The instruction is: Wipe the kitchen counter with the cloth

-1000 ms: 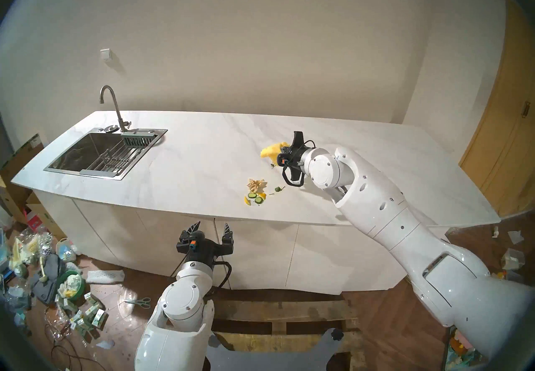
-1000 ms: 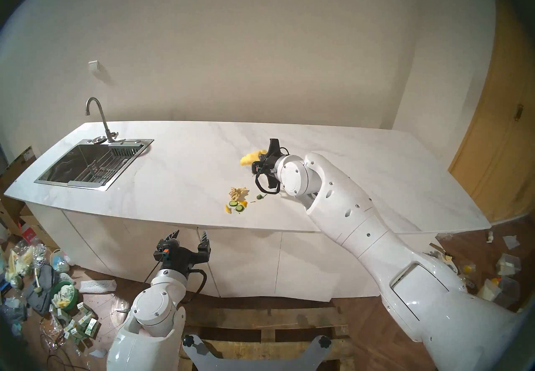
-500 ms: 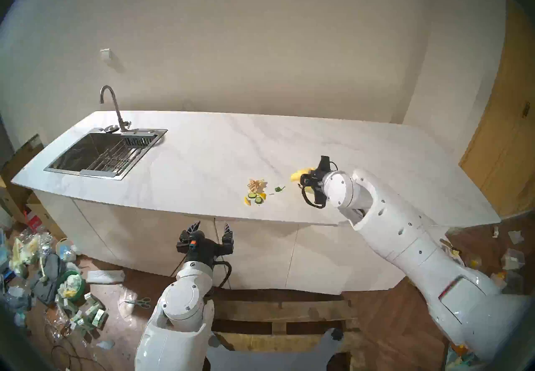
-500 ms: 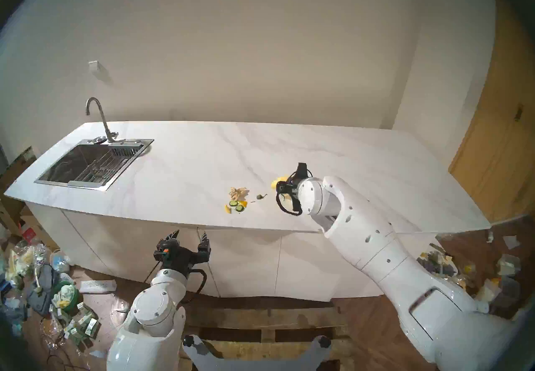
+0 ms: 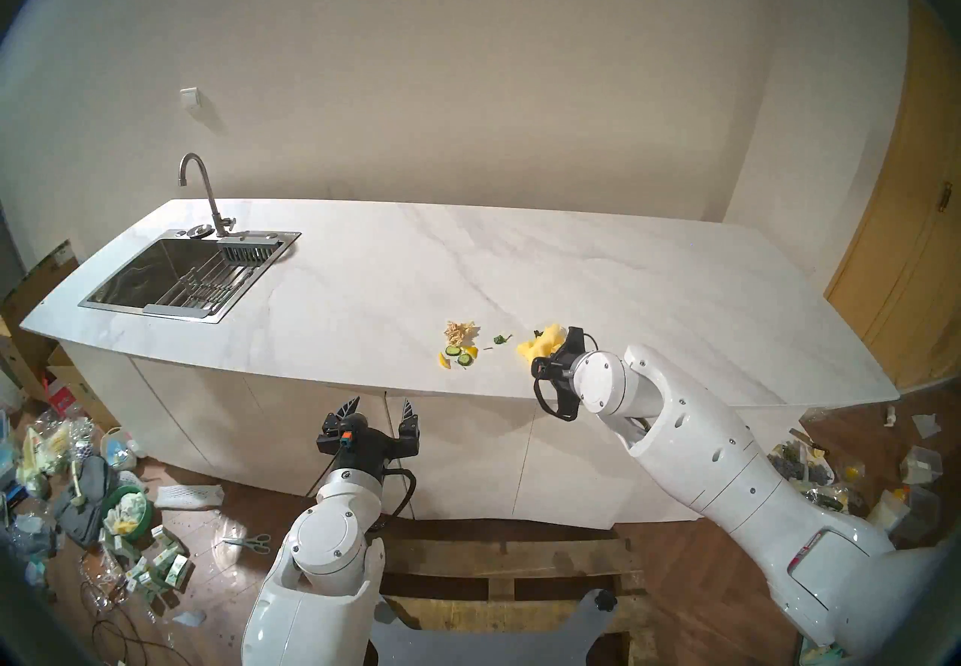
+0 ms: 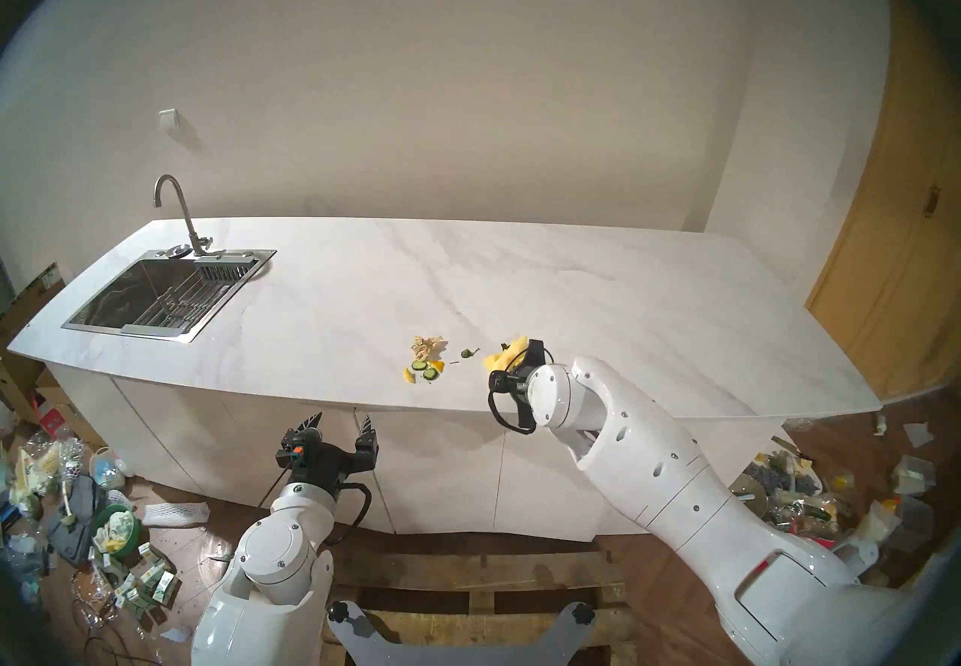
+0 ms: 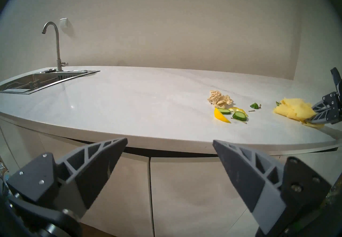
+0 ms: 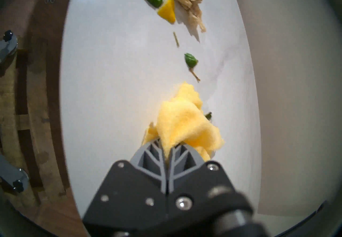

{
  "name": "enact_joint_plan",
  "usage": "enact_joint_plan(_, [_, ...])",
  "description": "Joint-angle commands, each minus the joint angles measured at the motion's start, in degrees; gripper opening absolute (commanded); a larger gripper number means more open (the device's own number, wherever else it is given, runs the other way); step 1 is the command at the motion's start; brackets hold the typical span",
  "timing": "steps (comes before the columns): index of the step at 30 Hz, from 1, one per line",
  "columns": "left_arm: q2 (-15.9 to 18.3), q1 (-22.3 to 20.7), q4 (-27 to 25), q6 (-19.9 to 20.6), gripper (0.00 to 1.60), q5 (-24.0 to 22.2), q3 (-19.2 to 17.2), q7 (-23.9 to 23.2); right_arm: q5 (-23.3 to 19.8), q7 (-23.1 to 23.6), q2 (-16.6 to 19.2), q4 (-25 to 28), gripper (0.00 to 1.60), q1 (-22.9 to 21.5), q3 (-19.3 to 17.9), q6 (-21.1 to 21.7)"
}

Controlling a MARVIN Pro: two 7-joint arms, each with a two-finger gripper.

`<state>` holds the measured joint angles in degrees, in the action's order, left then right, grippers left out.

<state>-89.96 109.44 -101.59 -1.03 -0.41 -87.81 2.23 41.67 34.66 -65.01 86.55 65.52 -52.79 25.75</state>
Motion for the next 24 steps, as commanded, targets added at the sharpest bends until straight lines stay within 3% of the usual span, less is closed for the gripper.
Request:
enact_joint_plan(1, [0.05, -0.35, -1.50, -0.34, 1.60, -0.08, 0.15, -0.27, 0.60, -3.01, -6.27, -3.65, 0.00, -3.62, 3.45, -0.81])
enact_joint_plan(15, [0.04, -0.40, -1.41, -0.36, 1.60, -0.06, 0.15, -0.22, 0.51, -5.59, -14.13, -13.61, 0.00, -12.41, 6.00, -2.51])
enact_joint_plan(24, [0.05, -0.36, -1.48, -0.35, 1.60, -0.08, 0.15, -0.25, -1.12, -4.20, -16.11, -14.59, 0.00, -13.64, 6.89, -4.70])
